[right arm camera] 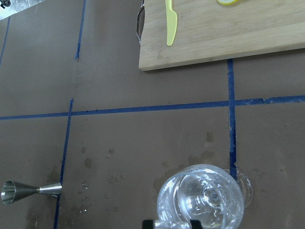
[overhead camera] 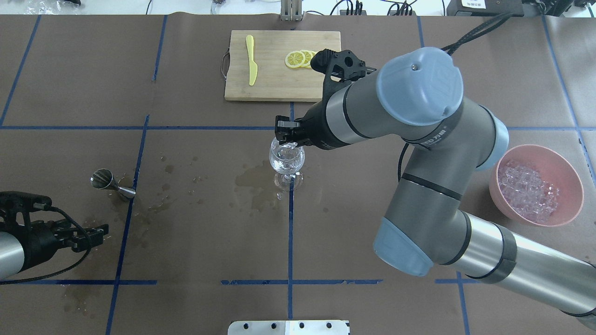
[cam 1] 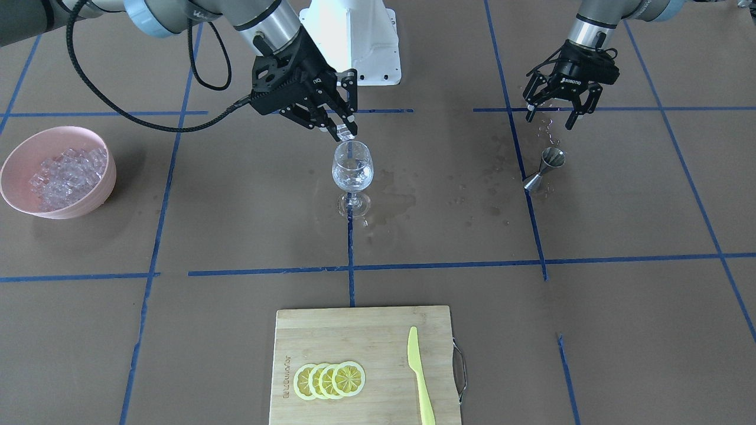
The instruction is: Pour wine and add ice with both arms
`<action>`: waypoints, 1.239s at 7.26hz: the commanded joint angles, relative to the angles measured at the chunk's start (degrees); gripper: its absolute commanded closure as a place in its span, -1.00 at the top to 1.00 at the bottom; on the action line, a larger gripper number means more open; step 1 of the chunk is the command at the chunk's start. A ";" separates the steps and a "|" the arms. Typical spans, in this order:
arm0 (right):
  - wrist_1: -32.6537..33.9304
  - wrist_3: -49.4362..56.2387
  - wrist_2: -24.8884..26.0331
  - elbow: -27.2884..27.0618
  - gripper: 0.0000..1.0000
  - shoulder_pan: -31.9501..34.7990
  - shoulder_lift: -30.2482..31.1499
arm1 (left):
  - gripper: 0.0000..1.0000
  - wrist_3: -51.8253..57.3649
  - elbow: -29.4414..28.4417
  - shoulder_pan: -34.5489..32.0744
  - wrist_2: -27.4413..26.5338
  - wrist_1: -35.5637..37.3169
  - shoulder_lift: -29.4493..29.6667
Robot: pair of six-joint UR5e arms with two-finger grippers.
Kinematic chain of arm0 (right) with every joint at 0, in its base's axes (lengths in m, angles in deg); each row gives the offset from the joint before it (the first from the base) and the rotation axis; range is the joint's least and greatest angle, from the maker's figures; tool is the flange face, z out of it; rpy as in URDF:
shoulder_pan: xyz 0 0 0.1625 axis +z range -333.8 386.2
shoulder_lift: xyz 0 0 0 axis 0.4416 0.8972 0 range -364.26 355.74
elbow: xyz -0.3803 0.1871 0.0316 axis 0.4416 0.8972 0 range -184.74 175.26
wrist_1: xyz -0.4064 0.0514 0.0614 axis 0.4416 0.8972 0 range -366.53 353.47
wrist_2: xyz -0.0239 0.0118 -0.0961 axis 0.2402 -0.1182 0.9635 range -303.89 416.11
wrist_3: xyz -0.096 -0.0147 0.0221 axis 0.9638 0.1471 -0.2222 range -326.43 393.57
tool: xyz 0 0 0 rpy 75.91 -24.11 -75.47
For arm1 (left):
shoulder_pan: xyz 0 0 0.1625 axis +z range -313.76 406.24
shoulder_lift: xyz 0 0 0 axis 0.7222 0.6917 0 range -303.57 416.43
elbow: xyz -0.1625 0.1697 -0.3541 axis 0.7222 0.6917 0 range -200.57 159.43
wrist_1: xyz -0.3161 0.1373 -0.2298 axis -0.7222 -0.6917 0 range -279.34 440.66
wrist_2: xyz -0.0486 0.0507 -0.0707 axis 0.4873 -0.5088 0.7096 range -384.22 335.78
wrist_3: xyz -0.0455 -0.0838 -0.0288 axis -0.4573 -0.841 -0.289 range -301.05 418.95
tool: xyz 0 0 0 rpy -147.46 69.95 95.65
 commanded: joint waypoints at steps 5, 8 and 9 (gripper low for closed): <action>0.93 0.06 0.69 2.63 -0.12 -0.26 -1.43 | 1.00 0.12 1.06 -3.60 5.63 0.02 -1.39; 2.43 0.06 0.61 2.19 0.99 -0.26 -1.43 | 1.00 0.56 1.06 -5.01 6.52 0.02 -1.30; 2.52 0.06 0.52 2.10 0.99 -0.26 -1.43 | 1.00 0.82 1.58 -5.63 7.92 0.11 -1.30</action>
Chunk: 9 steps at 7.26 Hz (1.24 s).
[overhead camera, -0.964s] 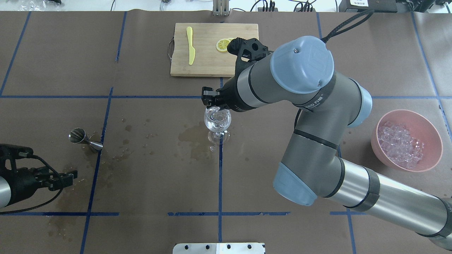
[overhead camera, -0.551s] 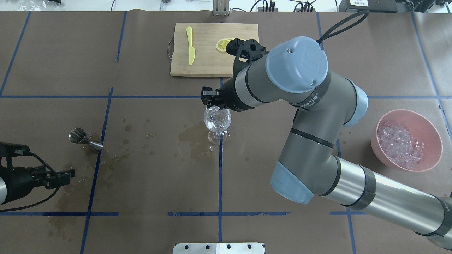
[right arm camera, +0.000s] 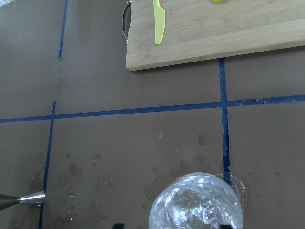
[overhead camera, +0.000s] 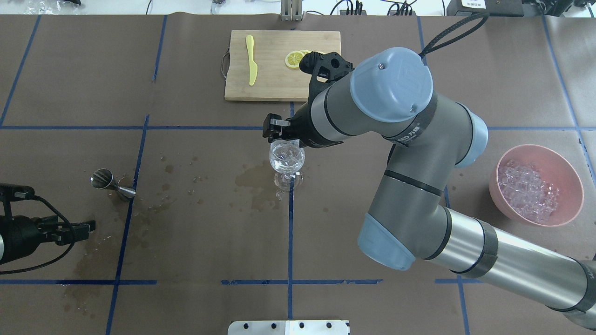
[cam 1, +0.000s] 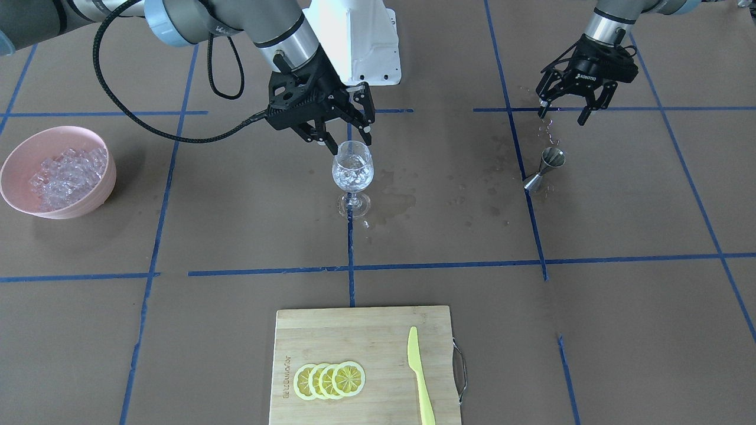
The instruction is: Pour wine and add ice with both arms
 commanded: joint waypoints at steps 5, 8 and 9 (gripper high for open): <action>10.35 4.89 -0.16 -4.70 1.00 4.90 3.53 | 1.00 20.42 2.32 -20.74 17.73 7.60 0.89; 17.72 22.79 -0.78 -5.05 1.00 12.01 7.13 | 1.00 38.89 1.80 -37.09 28.01 20.86 7.10; 18.00 29.99 -3.74 -4.79 1.00 15.87 10.02 | 1.00 44.17 0.32 -42.63 32.66 24.99 10.26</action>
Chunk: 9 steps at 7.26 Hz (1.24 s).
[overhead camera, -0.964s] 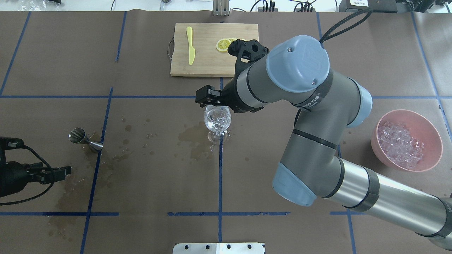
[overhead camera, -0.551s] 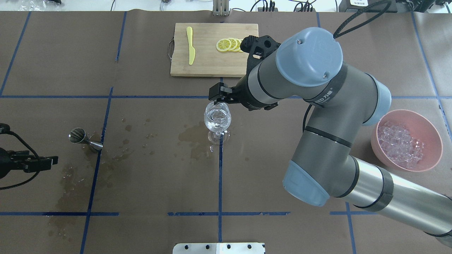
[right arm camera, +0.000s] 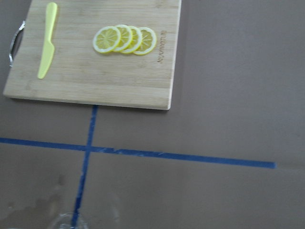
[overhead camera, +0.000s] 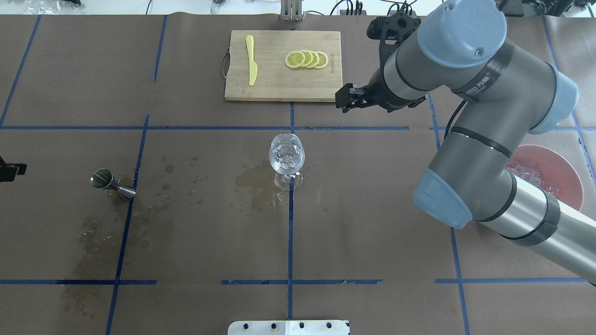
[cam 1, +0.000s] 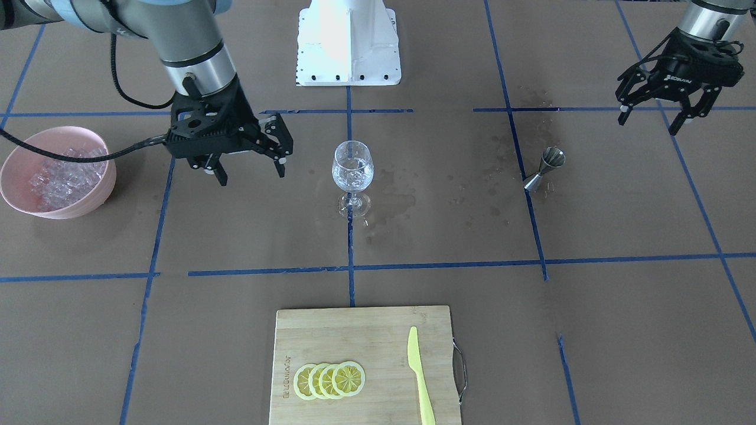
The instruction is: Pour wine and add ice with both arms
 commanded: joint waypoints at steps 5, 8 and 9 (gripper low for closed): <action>0.71 39.04 -15.01 6.44 1.00 20.93 17.50 | 1.00 22.20 -15.31 -22.90 10.14 31.03 27.28; 0.45 53.31 -23.28 14.26 1.00 33.94 22.96 | 1.00 28.82 -25.18 -28.65 18.76 30.71 26.71; 0.36 53.16 -23.03 14.63 1.00 35.54 24.63 | 1.00 28.91 -25.47 -29.44 18.85 30.54 23.92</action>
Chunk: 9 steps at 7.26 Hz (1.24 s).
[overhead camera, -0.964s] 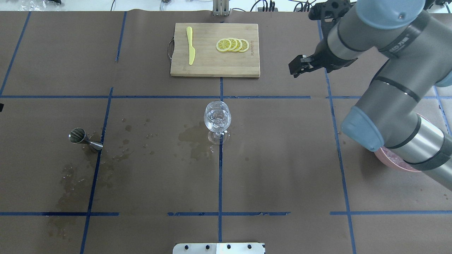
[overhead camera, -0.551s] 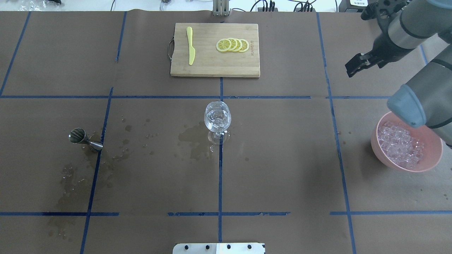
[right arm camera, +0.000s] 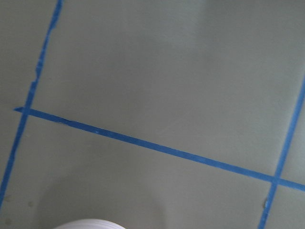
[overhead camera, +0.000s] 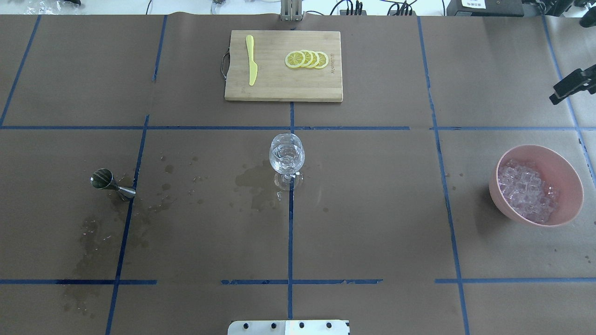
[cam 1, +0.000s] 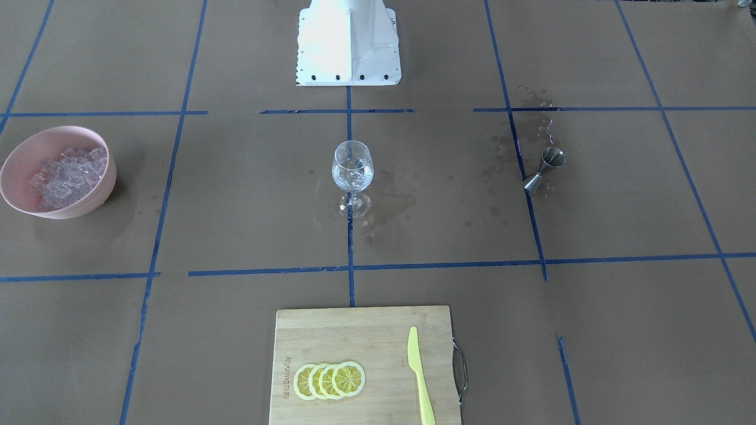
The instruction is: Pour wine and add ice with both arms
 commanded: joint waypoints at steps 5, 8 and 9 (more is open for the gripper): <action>-6.34 1.32 -9.82 2.33 1.00 12.84 11.61 | 1.00 0.54 -2.00 -1.20 0.72 -3.23 -7.76; -6.43 -0.43 -9.69 2.95 1.00 12.84 11.71 | 1.00 0.10 -1.91 -1.20 0.98 -3.06 -9.26; -6.52 -0.70 -9.60 2.86 1.00 12.84 11.71 | 1.00 0.10 -2.00 -1.20 2.29 -2.79 -9.35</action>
